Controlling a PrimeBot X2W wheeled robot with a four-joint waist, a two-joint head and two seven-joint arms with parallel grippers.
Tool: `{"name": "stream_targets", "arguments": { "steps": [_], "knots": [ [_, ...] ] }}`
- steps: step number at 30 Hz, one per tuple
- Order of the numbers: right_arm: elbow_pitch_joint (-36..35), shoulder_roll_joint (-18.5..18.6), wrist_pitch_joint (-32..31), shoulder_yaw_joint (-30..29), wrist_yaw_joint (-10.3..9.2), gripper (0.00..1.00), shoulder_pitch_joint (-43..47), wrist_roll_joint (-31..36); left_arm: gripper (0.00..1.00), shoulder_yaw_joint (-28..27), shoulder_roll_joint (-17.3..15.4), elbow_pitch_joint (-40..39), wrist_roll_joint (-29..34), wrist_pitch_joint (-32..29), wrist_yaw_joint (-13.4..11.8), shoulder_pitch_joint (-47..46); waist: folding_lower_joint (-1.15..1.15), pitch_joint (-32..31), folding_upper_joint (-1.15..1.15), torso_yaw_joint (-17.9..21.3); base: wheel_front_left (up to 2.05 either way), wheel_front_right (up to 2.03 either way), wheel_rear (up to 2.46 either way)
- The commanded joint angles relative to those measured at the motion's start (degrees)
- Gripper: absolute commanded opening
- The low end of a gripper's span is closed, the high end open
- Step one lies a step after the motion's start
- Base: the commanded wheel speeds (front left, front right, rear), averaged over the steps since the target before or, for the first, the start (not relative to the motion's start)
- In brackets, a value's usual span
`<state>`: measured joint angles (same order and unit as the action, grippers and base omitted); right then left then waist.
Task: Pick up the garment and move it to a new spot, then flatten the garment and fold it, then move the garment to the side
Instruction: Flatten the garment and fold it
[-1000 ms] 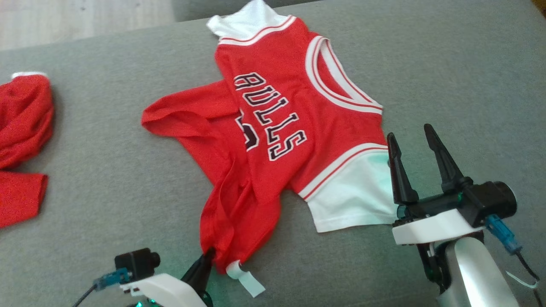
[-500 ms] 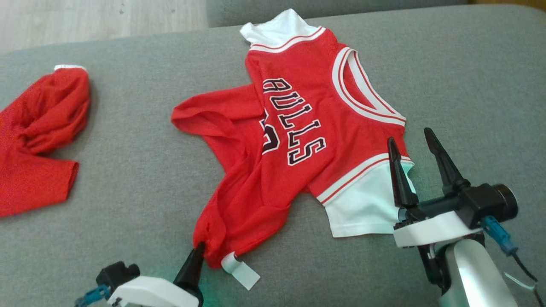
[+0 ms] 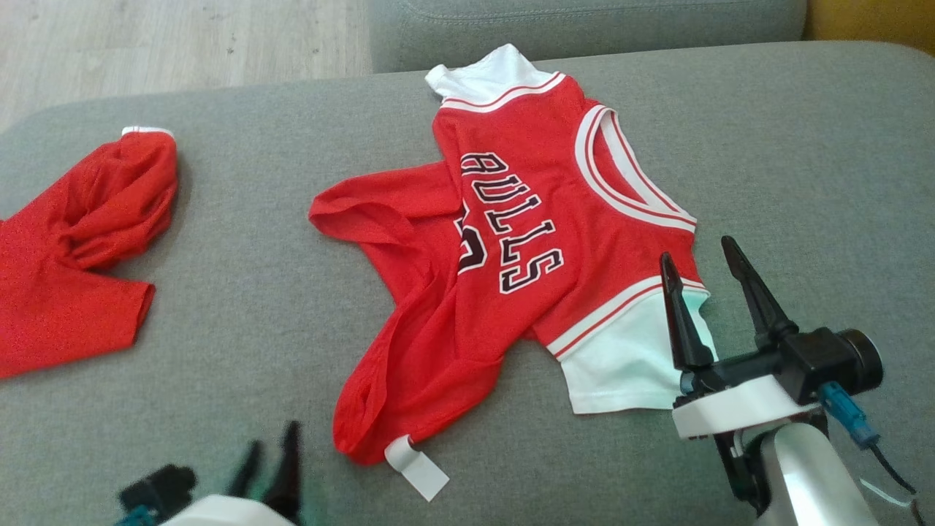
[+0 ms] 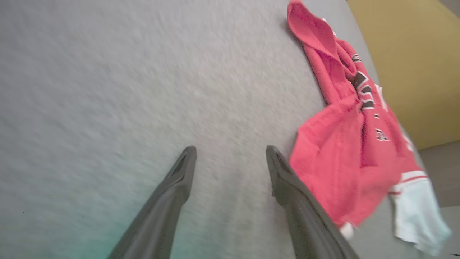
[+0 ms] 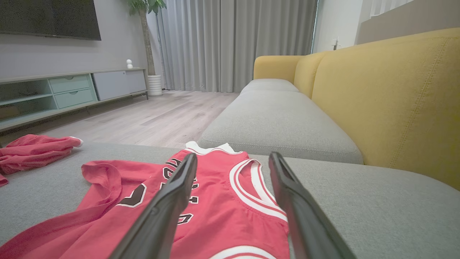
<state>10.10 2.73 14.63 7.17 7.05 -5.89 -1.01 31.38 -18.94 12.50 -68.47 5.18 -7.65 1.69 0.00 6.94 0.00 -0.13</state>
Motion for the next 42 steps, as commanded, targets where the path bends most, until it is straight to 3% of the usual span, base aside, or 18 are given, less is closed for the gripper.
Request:
{"name": "stream_targets", "arguments": {
  "steps": [1,4,12,17,25,32,36,37,38,42],
  "knots": [
    [-1.55,0.15,0.37,1.43,0.44,1.00,-0.49,0.34,1.00,-1.97,-3.05,-0.50,2.53,1.70,-1.72,-0.87,0.00,-0.12,0.00,0.20,0.00,0.00,0.00],
    [-1.61,0.15,0.37,1.49,0.44,1.00,-0.25,0.27,1.00,-0.40,-5.20,-3.87,8.14,3.92,-3.75,-2.25,0.00,-0.39,0.00,0.50,0.00,0.00,0.00],
    [-1.88,0.15,0.37,1.98,0.44,1.00,-0.54,-0.30,1.00,8.66,-5.28,-15.88,12.14,-3.56,-1.72,-4.52,0.00,0.21,0.00,1.59,0.00,0.00,0.00],
    [-1.95,0.15,0.37,2.52,0.44,1.00,-1.12,-1.10,1.00,11.00,-3.85,-12.92,13.89,-6.36,-3.91,-6.57,0.00,0.84,0.00,2.86,0.00,0.00,0.00],
    [-2.32,0.15,0.37,2.00,0.44,1.00,-1.26,-1.78,1.00,8.68,-4.24,-6.47,13.76,-4.98,-5.75,-7.46,0.00,1.61,0.00,4.23,0.00,0.00,0.00],
    [-2.39,0.15,0.37,1.57,0.44,1.00,-1.09,-1.84,1.00,8.11,-5.11,-6.19,11.80,-5.37,-4.30,-6.01,0.00,1.50,0.00,4.14,0.00,0.00,0.00],
    [-2.49,0.15,0.37,1.49,0.44,1.00,-1.17,-1.84,0.98,7.71,-5.65,-6.15,11.33,-5.63,-4.93,-5.35,0.00,1.51,0.00,3.72,0.00,0.00,0.00],
    [-2.57,0.15,0.37,1.48,0.44,1.00,-1.21,-1.86,0.31,7.41,-5.64,-6.02,10.88,-5.62,-4.88,-5.23,0.00,1.62,0.00,3.49,0.00,0.00,0.00],
    [-2.61,0.15,0.37,1.45,0.44,1.00,-1.22,-1.85,0.00,7.28,-5.56,-5.96,10.46,-5.71,-4.65,-5.13,0.00,1.67,0.00,3.40,0.00,0.00,0.00],
    [-2.54,0.15,0.37,1.50,0.44,1.00,-1.15,-1.73,0.00,6.77,-5.39,-5.55,9.66,-5.40,-4.07,-5.01,0.00,1.69,0.00,3.11,0.00,0.00,0.00]
  ]
}}
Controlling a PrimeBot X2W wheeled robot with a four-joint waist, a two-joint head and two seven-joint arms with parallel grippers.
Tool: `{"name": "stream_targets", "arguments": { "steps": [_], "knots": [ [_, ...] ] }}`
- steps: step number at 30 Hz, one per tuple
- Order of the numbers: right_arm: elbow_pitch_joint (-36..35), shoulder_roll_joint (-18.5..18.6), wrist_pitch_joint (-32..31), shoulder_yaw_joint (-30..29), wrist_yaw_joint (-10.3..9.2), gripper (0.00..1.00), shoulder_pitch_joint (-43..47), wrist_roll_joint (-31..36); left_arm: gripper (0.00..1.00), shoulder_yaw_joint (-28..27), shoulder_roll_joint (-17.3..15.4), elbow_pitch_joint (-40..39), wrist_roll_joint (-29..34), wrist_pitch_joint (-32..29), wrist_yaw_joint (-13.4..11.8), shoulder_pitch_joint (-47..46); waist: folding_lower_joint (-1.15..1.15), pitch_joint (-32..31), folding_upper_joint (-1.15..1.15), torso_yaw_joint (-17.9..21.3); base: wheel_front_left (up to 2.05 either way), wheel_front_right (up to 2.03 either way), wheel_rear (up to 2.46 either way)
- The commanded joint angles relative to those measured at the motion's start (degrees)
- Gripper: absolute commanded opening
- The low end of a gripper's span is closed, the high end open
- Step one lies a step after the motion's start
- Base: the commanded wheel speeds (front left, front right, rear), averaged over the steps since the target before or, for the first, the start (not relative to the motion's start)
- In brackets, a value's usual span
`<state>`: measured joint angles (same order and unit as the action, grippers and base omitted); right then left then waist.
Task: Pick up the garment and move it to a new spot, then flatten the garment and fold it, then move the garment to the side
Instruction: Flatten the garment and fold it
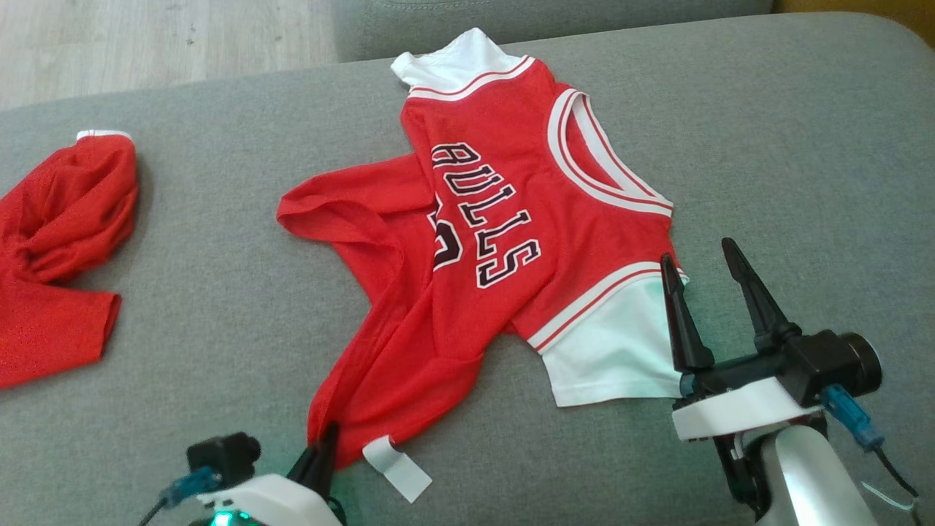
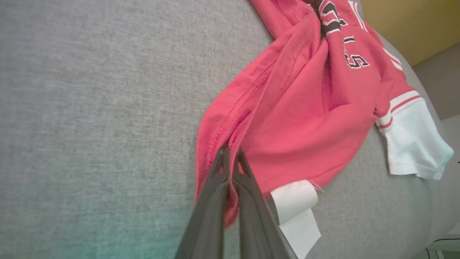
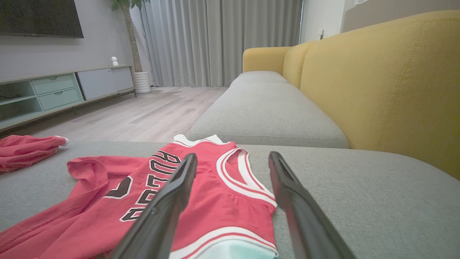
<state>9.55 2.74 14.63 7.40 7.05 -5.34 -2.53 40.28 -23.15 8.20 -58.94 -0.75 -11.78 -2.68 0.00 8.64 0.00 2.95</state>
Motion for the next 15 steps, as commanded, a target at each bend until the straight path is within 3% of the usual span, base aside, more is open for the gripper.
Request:
{"name": "stream_targets", "arguments": {
  "steps": [1,12,13,15],
  "knots": [
    [-1.96,0.14,0.37,1.29,0.44,1.00,-1.67,-0.16,0.00,-2.57,-1.09,-1.23,-0.28,0.85,0.22,-0.60,0.00,0.00,0.00,-0.08,0.00,0.00,0.00],
    [-1.63,0.14,0.37,1.01,0.44,1.00,-1.44,0.18,0.00,-10.24,-2.23,-0.13,-7.42,3.28,1.80,1.20,0.00,-0.67,0.00,-1.35,0.00,0.00,0.00],
    [-1.54,0.14,0.37,1.09,0.44,1.00,-1.48,0.19,0.18,-10.53,-2.08,0.20,-8.05,3.11,2.04,1.25,0.00,-0.78,0.00,-1.43,0.00,0.00,0.00],
    [-1.38,0.14,0.37,1.21,0.44,1.00,-1.55,0.15,0.68,-11.05,-1.51,0.74,-9.81,2.44,2.79,1.49,0.00,-1.01,0.00,-1.51,0.00,0.00,0.00]
  ]
}}
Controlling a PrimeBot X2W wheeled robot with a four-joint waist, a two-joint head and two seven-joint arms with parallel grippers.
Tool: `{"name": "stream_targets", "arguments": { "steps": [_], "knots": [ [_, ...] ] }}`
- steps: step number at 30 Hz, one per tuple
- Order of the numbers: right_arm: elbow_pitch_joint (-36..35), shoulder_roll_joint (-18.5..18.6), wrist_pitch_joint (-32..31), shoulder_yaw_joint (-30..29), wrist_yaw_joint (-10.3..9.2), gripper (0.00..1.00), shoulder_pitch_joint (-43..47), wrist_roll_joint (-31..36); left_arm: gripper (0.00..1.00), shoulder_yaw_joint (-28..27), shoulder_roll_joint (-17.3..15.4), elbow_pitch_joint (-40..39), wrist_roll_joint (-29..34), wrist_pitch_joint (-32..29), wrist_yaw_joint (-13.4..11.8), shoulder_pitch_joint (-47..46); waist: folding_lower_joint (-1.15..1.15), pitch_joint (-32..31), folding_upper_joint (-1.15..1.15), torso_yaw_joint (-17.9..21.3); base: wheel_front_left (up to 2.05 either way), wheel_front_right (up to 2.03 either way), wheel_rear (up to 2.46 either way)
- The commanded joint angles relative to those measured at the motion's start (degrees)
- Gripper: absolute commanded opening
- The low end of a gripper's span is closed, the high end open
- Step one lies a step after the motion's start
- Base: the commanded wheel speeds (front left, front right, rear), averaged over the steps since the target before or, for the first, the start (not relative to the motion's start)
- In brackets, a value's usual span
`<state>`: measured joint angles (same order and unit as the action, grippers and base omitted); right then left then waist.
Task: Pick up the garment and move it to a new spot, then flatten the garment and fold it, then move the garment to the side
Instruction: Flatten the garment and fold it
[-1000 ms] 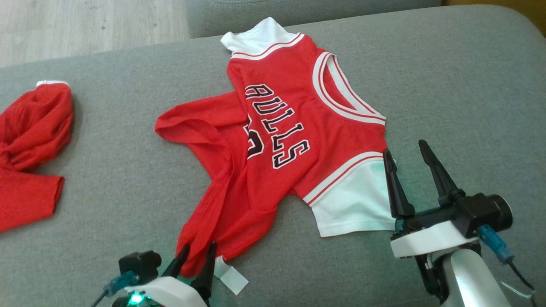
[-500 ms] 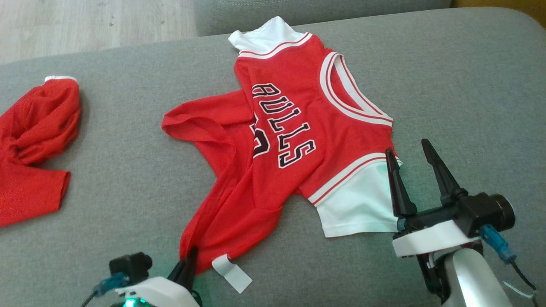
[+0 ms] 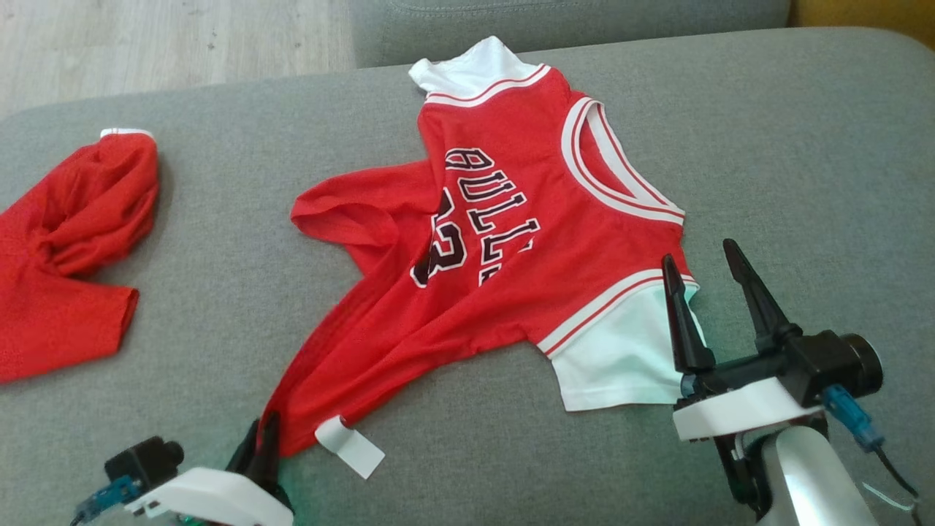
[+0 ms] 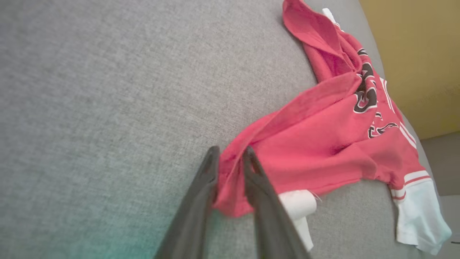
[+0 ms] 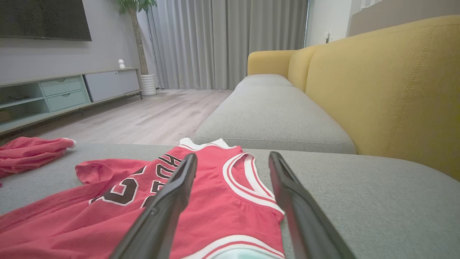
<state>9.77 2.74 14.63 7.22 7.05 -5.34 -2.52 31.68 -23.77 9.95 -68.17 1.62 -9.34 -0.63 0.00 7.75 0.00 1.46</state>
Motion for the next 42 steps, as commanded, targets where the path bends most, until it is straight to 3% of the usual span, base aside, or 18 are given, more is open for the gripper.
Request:
{"name": "stream_targets", "arguments": {
  "steps": [1,9,16,20,29,37,42],
  "knots": [
    [-1.52,0.14,0.37,1.42,0.44,1.00,-1.57,0.12,1.00,-2.91,-0.54,-0.77,-1.53,0.00,0.68,-0.36,0.00,-0.23,0.00,-0.03,0.00,0.00,0.00],
    [-1.11,0.14,0.37,1.10,0.44,1.00,-1.00,0.24,1.00,-5.64,-0.97,3.06,-4.19,1.11,1.03,1.77,0.00,-1.35,0.00,0.17,0.00,0.00,0.00],
    [-0.82,0.14,0.37,0.03,0.44,1.00,-0.32,0.94,1.00,-6.05,-3.29,3.91,1.39,7.69,1.00,1.73,0.00,-3.04,0.00,-0.14,0.00,0.00,0.00],
    [-0.79,0.14,0.37,-1.13,0.44,1.00,0.14,1.93,1.00,-6.30,-2.68,3.13,5.95,11.75,0.47,0.85,0.00,-4.11,0.00,-0.42,0.00,0.00,0.00],
    [-0.39,0.14,0.37,-2.51,0.44,1.00,1.75,3.58,1.00,-10.87,1.42,-1.52,23.46,13.34,1.09,-0.13,0.00,-5.44,0.00,-0.29,0.00,0.00,0.00],
    [1.01,0.14,0.37,-2.75,0.44,1.00,4.24,4.63,1.00,-18.47,8.02,-2.92,43.07,13.37,6.71,4.13,0.00,-7.40,0.00,1.00,0.00,0.00,0.00],
    [1.83,0.14,0.37,-2.39,0.44,1.00,4.95,4.77,1.00,-22.72,10.99,-2.21,48.61,13.37,9.34,6.15,0.00,-8.04,0.00,1.40,0.00,0.00,0.00]
  ]
}}
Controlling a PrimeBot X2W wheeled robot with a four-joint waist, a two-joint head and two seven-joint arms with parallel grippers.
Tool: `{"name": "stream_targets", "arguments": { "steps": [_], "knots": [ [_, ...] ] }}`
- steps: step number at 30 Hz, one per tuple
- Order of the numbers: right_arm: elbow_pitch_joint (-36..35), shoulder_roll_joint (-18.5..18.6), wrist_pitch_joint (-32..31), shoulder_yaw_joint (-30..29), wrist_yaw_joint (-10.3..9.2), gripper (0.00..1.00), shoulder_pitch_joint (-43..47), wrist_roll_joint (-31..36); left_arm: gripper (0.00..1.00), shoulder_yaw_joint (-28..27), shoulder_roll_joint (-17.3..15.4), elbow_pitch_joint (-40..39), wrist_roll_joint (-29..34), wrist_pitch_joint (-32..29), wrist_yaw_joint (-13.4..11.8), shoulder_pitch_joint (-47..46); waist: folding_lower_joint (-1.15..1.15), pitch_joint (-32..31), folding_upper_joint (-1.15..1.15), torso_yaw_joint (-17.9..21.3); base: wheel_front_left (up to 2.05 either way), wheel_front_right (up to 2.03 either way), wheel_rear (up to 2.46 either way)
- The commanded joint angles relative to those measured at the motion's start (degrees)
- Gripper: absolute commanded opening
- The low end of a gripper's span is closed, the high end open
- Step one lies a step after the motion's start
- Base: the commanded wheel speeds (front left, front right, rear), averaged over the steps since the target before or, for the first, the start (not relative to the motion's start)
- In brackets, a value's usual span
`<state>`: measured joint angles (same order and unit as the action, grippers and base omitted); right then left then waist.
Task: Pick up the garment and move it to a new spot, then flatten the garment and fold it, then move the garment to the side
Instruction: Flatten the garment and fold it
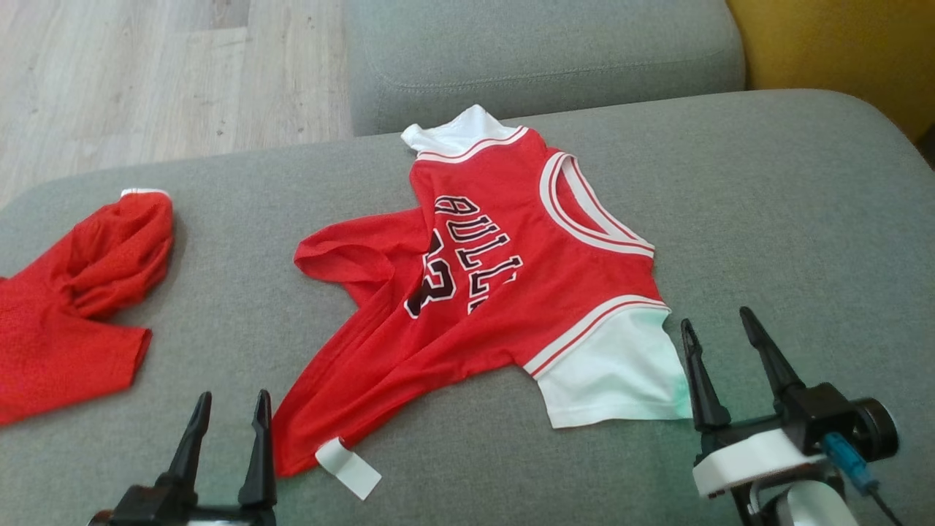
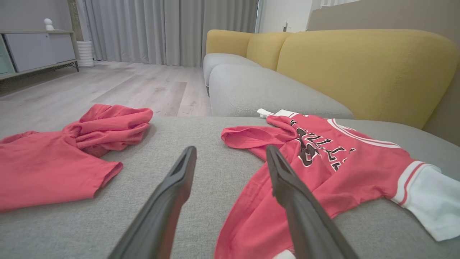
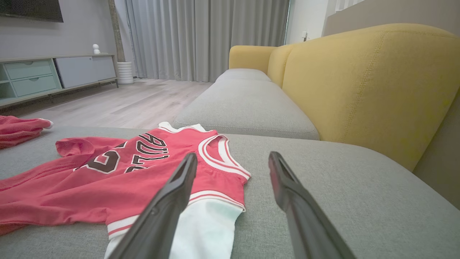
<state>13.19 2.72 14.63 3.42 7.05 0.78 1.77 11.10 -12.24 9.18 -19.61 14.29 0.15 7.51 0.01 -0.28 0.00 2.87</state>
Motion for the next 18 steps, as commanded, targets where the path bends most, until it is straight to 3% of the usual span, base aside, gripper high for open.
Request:
{"name": "stream_targets", "arguments": {
  "steps": [1,5,18],
  "knots": [
    [-1.28,0.16,0.37,1.57,0.44,1.00,-1.09,0.49,1.00,-2.93,-0.06,-1.18,0.94,0.70,0.44,-1.63,-0.01,-0.09,0.00,0.00,0.00,0.00,0.00],
    [-0.32,0.16,0.37,1.88,0.44,1.00,-1.05,0.37,1.00,-4.59,1.78,0.25,3.79,0.70,2.82,-0.62,-0.01,-0.16,0.00,-0.36,0.00,0.00,0.00],
    [1.88,0.16,0.37,2.45,0.44,1.00,-2.44,0.36,1.00,-7.76,5.40,2.02,7.94,0.71,5.97,-0.55,-0.01,0.17,0.00,-2.87,0.00,0.00,0.00]
  ]
}}
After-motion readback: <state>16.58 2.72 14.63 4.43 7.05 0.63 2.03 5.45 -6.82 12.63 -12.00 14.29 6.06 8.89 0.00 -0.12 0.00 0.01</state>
